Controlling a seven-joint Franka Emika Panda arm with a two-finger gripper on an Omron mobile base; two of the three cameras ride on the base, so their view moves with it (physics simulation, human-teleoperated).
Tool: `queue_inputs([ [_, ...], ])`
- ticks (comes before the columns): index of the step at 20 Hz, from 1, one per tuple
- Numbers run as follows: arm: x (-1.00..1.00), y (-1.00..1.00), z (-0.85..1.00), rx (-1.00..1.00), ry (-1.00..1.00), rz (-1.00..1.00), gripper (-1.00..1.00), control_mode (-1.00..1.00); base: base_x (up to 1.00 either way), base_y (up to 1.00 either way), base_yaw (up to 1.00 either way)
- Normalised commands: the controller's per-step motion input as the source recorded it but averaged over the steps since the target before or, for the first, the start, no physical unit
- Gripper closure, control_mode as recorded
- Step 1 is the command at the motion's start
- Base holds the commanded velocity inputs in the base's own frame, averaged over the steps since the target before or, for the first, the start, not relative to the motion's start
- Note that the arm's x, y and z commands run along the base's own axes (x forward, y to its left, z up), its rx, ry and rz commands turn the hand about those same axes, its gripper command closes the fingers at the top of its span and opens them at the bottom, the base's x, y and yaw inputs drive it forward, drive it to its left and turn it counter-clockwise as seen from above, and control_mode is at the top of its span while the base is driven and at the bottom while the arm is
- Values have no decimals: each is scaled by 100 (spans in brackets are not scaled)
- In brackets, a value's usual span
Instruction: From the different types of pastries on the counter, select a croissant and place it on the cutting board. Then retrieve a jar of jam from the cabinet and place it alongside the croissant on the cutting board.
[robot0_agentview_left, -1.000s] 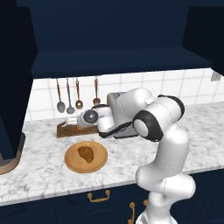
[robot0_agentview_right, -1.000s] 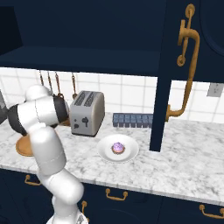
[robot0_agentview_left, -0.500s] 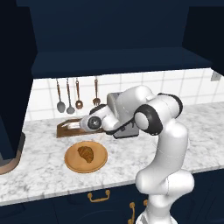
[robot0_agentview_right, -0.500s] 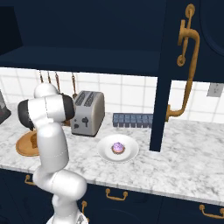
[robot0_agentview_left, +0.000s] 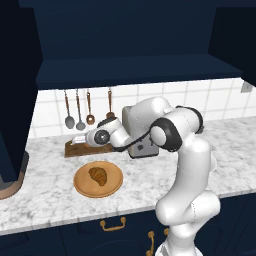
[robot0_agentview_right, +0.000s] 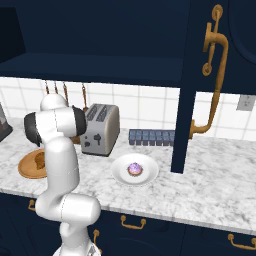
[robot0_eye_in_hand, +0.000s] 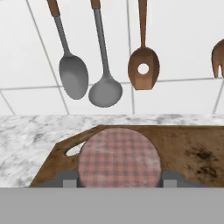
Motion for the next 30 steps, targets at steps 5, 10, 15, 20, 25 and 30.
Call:
queue_inputs([
  [5,49,19,-20,0,2,0,100,-100,0,0,0],
  [10,0,0,-45,0,0,0,100,-100,0,0,0],
  [15,2,0,-46,0,0,0,100,-100,0,0,0],
  [20,8,7,-43,0,1,1,100,-100,0,0,0],
  [25,13,15,-19,3,6,3,-100,-100,0,0,0],
  [30,0,0,0,8,3,6,-100,-100,0,0,0],
])
